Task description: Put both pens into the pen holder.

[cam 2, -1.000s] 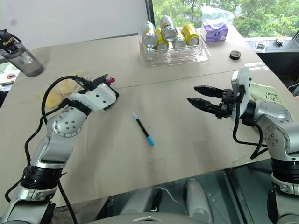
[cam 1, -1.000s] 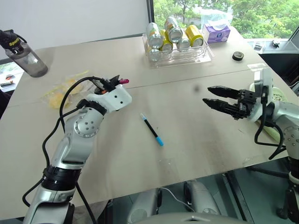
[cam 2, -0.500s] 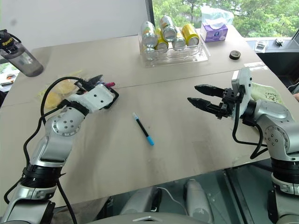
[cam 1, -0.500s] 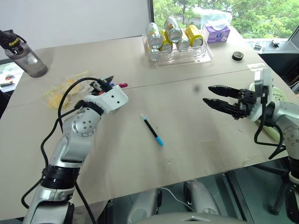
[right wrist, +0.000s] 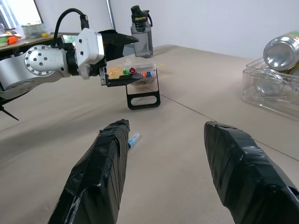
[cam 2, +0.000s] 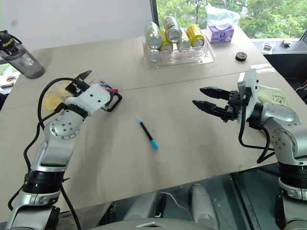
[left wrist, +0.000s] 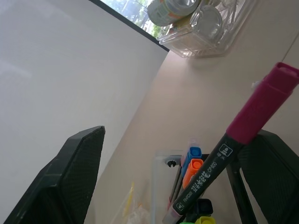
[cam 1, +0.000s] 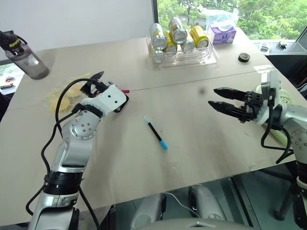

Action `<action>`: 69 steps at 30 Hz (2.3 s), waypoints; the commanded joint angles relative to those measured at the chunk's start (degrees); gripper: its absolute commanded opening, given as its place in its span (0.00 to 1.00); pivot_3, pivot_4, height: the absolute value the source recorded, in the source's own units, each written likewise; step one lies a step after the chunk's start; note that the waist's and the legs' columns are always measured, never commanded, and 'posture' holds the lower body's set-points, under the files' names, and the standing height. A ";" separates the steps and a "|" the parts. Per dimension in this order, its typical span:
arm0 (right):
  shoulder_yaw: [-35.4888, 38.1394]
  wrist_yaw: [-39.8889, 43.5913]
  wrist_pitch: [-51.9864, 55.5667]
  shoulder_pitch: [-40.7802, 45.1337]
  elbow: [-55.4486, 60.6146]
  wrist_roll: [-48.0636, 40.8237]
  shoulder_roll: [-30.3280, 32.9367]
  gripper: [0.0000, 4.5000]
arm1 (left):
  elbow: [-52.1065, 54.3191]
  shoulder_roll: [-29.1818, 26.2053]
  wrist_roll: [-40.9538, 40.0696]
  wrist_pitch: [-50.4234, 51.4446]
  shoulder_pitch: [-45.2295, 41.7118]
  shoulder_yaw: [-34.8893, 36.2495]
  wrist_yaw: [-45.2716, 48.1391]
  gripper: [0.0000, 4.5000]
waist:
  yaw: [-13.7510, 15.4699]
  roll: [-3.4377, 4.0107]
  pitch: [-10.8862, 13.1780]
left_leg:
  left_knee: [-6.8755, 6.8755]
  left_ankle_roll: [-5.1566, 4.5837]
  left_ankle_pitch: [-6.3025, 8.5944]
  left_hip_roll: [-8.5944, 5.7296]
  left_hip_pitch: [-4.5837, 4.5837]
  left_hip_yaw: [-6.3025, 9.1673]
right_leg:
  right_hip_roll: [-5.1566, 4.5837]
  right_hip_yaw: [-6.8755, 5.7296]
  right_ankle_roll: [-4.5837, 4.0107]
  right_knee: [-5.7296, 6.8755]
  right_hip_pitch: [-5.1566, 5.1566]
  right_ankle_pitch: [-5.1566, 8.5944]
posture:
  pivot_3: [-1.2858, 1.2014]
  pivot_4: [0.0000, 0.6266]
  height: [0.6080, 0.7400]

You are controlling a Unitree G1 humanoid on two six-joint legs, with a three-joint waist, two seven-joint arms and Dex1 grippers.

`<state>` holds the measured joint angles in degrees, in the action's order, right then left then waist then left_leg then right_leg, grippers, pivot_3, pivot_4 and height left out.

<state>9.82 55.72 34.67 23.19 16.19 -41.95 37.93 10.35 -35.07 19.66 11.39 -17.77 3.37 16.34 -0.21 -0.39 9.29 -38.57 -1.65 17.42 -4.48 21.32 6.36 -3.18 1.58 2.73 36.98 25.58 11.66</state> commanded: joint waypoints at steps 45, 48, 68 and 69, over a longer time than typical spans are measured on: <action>-30.91 -17.14 1.46 1.02 4.32 20.08 -15.21 0.60 | 24.53 -12.00 -53.57 29.96 35.95 27.72 34.01 1.00 | -0.69 -0.08 -0.09 | -0.60 0.04 0.00 0.00 0.07 0.06 | 0.04 -0.07 -0.03 0.62 0.07 0.03 | 0.52 0.24 0.99; -33.59 -20.17 1.41 5.67 -4.57 24.16 -21.75 0.60 | 22.71 -15.84 -51.61 28.90 45.40 33.27 40.64 1.00 | -1.07 -0.09 -0.08 | -0.57 0.04 0.01 -0.01 0.03 -0.04 | 0.06 0.03 -0.03 0.58 0.06 0.02 | 0.52 0.24 0.99; -44.25 -25.40 10.66 10.87 -15.95 41.64 -28.47 0.01 | 22.34 -15.79 -54.76 28.24 44.91 36.27 42.69 1.00 | -1.90 -0.27 -0.32 | -0.02 0.12 -0.03 -0.03 -0.75 0.06 | 0.02 -0.05 -0.07 0.48 -0.41 0.05 | 0.52 0.24 0.99; -43.87 -25.61 10.90 10.78 -15.70 41.68 -28.51 0.01 | 22.27 -15.81 -54.95 28.27 44.08 35.83 42.56 1.00 | -1.88 -0.27 -0.34 | -0.02 0.12 -0.04 -0.04 -0.75 0.08 | 0.02 -0.07 -0.07 0.46 -0.42 0.05 | 0.52 0.24 0.99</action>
<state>-35.03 32.00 43.10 34.77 1.63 -2.36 8.61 32.03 -50.27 -34.03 40.62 27.23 38.44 58.74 -2.08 -0.65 8.95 -38.59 -1.53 17.38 -4.52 20.57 6.45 -3.16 1.50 2.66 37.43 25.14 11.71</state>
